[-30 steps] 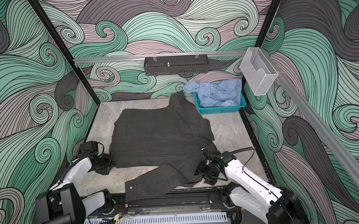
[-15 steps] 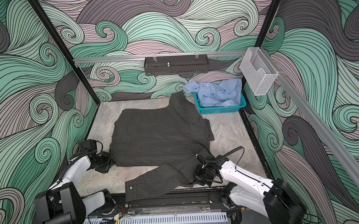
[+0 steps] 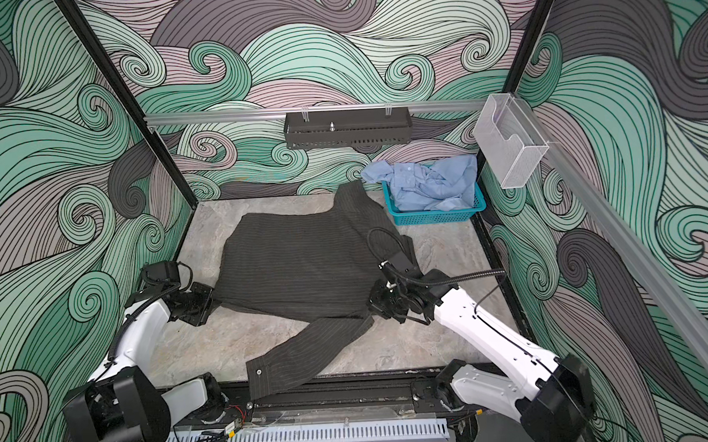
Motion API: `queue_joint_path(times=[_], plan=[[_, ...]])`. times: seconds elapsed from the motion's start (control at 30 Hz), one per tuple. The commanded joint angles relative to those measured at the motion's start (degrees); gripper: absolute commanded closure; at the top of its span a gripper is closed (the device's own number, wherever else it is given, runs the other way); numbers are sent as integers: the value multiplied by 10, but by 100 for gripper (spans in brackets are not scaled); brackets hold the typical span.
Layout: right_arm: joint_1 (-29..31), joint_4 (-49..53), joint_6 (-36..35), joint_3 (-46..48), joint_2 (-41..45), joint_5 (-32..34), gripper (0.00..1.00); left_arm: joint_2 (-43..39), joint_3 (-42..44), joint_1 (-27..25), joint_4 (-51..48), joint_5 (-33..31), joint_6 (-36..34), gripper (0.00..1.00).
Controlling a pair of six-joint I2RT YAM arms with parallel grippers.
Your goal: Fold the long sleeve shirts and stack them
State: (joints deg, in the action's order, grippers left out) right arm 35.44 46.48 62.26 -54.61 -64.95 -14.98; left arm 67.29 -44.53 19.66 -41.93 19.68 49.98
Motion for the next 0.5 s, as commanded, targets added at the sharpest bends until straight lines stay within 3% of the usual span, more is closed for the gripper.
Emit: queue_joint_path(times=[0.0,0.47], plan=[[-33,27,-54,-56,-30,8,100,33,-35,6,-3,18,2,100],[-150,32,-140,-273,-220,-41,100,187,-150,-2,47,24,20,100]])
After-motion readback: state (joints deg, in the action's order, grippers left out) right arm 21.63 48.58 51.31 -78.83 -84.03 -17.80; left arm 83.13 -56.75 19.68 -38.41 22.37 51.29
